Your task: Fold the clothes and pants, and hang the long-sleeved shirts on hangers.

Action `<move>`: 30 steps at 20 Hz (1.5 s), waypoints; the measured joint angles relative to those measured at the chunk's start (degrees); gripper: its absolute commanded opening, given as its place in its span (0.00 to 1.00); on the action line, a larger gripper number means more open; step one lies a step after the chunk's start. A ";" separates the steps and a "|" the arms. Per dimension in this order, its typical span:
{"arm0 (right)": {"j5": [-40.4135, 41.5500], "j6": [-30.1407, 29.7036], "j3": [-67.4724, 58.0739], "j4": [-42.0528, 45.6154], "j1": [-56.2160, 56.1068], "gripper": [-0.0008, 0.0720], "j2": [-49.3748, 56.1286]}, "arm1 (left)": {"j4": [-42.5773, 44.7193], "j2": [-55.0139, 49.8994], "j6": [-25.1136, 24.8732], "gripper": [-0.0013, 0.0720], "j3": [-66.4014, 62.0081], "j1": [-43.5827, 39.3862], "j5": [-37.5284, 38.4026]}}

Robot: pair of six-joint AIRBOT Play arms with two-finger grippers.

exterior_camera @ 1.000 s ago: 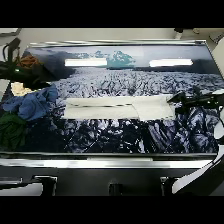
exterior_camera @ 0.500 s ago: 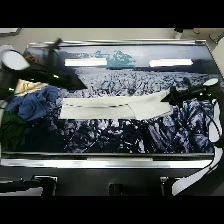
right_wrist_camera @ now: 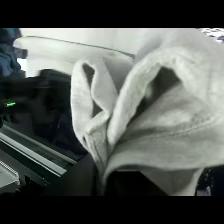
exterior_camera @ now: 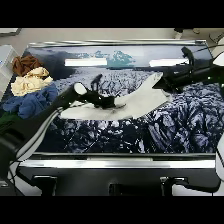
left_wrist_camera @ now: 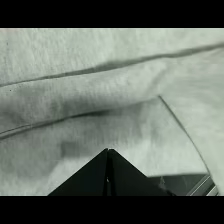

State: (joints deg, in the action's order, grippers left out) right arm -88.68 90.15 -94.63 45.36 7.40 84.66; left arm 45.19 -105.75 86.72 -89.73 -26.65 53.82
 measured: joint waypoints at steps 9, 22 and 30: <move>0.09 4.39 0.00 0.55 -6.40 0.07 -10.54 | -22.71 -8.63 1.66 0.05 0.15 -13.53 -12.37; 6.49 6.38 0.00 5.55 -14.38 0.07 -2.10 | -20.46 1.40 -4.94 0.04 0.20 1.55 -10.47; 22.45 7.78 0.00 -7.52 -28.81 0.69 17.84 | -6.58 26.45 -5.70 0.05 0.20 27.10 1.95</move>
State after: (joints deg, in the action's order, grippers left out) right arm -66.24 97.93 -94.63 37.85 -21.41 102.50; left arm 38.61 -79.31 81.01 -89.54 0.45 55.77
